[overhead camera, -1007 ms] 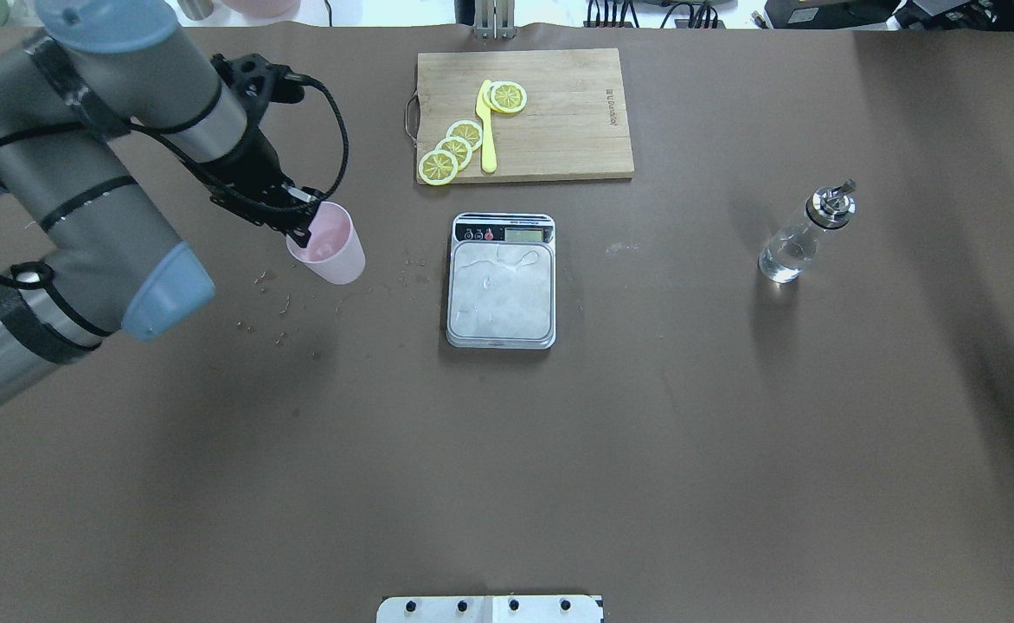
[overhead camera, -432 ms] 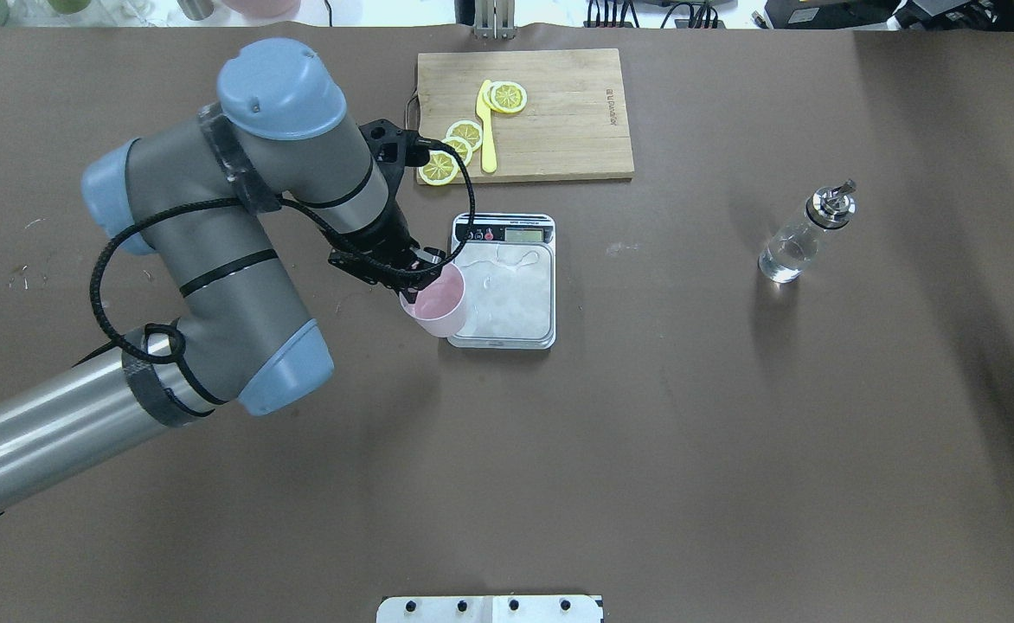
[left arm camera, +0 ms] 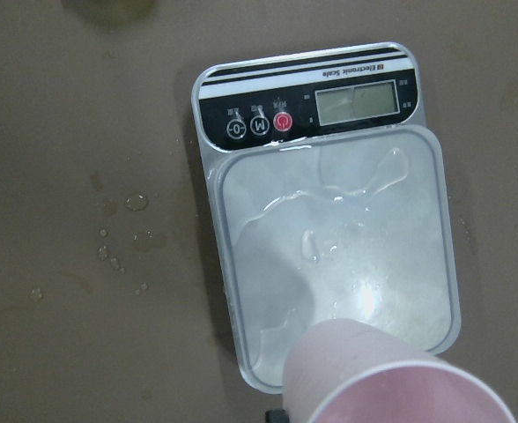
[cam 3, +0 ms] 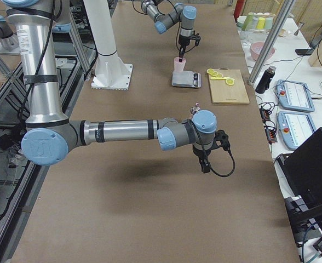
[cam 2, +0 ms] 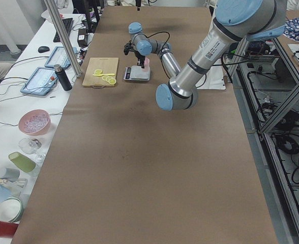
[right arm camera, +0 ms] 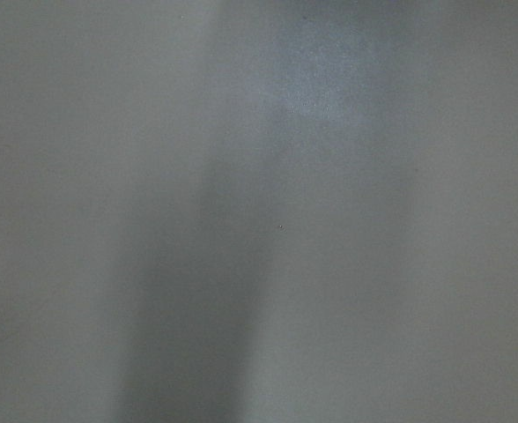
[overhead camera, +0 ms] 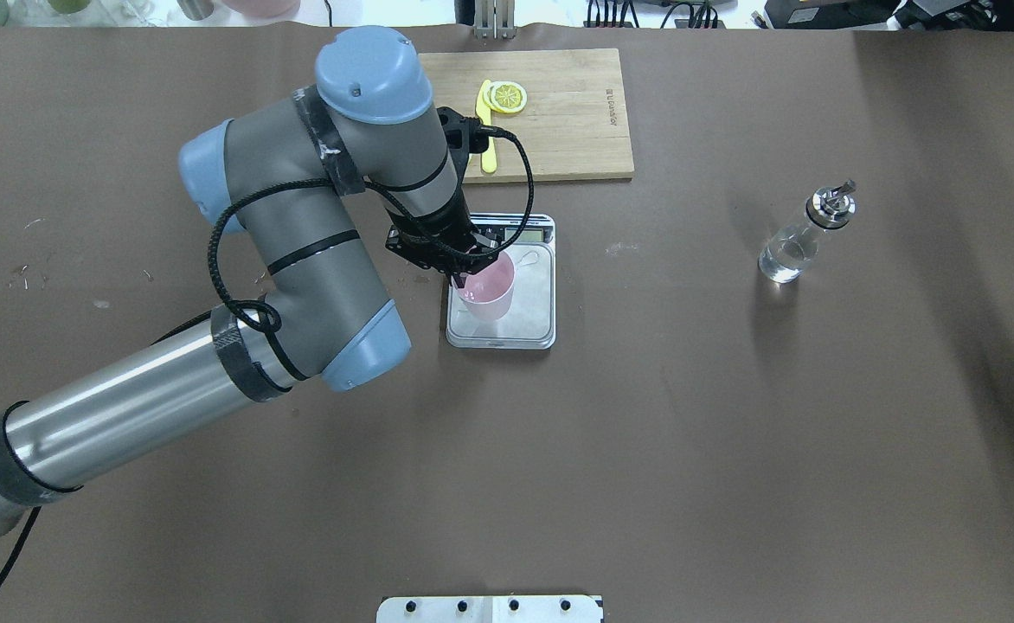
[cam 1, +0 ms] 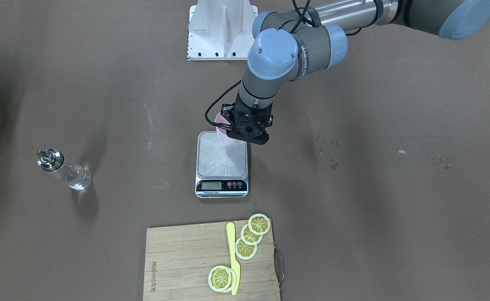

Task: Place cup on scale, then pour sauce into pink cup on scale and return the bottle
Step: 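Lower the pink cup onto the scale tray and open the left gripper, then withdraw the left arm away from the scale, then move the right gripper toward the glass sauce bottle's neck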

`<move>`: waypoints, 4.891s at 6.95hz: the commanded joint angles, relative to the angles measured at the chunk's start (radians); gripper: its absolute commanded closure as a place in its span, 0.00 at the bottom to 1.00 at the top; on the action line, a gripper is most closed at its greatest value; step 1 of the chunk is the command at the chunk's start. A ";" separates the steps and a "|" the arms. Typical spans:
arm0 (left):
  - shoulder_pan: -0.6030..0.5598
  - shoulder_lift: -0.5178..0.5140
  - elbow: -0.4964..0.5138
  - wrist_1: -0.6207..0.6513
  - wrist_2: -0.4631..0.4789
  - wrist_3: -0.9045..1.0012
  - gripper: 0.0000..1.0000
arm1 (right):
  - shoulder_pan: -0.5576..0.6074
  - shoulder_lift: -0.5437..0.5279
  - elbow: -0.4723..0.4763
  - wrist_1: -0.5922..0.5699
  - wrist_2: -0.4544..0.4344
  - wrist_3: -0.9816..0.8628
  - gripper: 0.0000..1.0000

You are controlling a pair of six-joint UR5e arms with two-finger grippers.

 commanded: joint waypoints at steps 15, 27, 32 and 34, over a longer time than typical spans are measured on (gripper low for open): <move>0.000 -0.057 0.151 -0.110 0.036 -0.014 0.03 | 0.000 0.000 0.006 0.000 0.001 0.000 0.00; -0.689 0.508 -0.202 0.079 -0.211 0.780 0.02 | -0.116 -0.163 0.020 0.466 0.031 0.299 0.00; -0.746 0.671 -0.236 0.019 -0.217 0.825 0.02 | -0.204 -0.164 0.056 0.483 -0.017 0.351 0.00; -0.751 0.680 -0.258 0.013 -0.205 0.805 0.02 | -0.286 -0.169 0.062 0.617 -0.072 0.475 0.00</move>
